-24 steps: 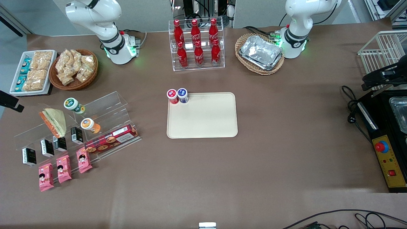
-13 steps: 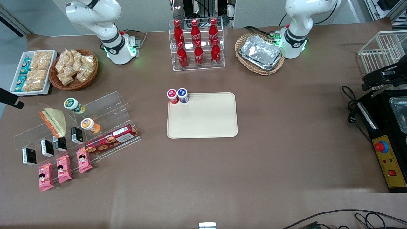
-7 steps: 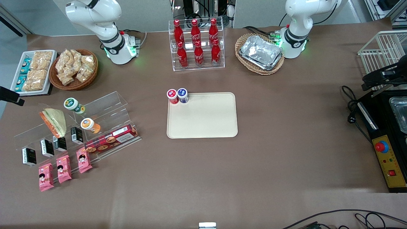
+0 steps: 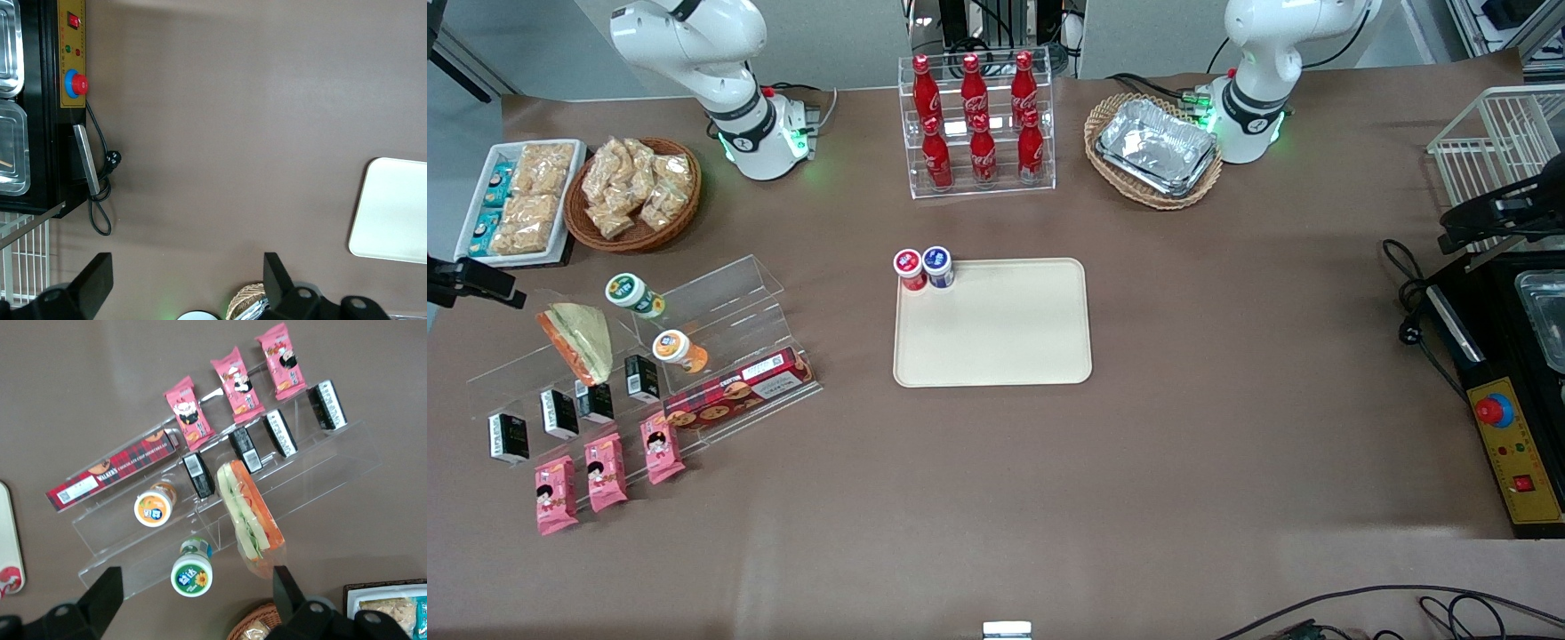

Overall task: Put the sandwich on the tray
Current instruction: 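Lower the open right gripper around the plastic-wrapped sandwich wedge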

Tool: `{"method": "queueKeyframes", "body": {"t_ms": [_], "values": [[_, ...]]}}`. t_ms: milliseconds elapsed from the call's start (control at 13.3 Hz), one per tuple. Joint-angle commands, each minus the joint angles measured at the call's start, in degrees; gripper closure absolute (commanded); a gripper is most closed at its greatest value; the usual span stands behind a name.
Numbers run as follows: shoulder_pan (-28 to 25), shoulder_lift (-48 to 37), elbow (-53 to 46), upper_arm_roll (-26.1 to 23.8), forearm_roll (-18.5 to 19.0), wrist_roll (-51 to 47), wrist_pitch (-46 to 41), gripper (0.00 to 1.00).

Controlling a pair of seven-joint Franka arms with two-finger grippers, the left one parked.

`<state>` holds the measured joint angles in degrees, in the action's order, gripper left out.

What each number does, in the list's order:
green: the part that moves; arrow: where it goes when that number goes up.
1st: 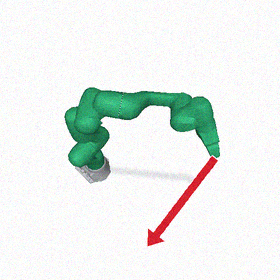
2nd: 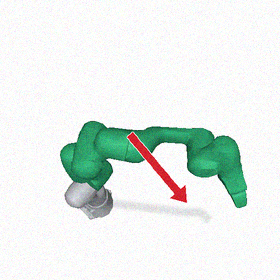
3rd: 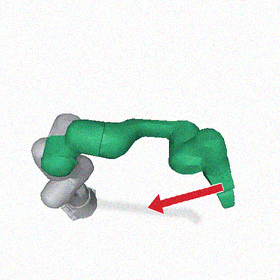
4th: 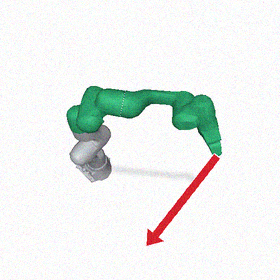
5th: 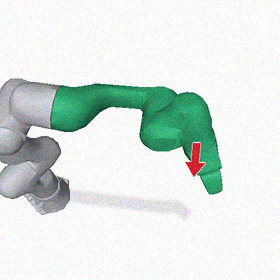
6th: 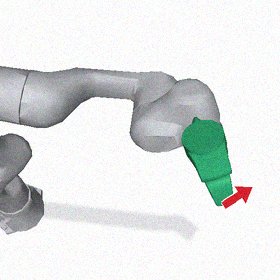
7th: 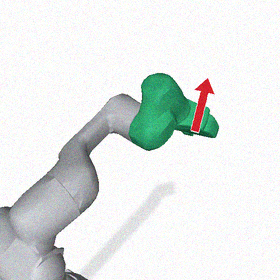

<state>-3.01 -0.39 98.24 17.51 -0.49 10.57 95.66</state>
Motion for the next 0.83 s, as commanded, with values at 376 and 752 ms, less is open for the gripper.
{"method": "queueKeyframes", "body": {"t_ms": [376,752], "values": [[3.0,-1.5,12.9,0.7,1.4,15.8,10.3,0.0],[3.5,-1.4,19.8,0.7,2.0,21.6,19.6,0.0]]}}
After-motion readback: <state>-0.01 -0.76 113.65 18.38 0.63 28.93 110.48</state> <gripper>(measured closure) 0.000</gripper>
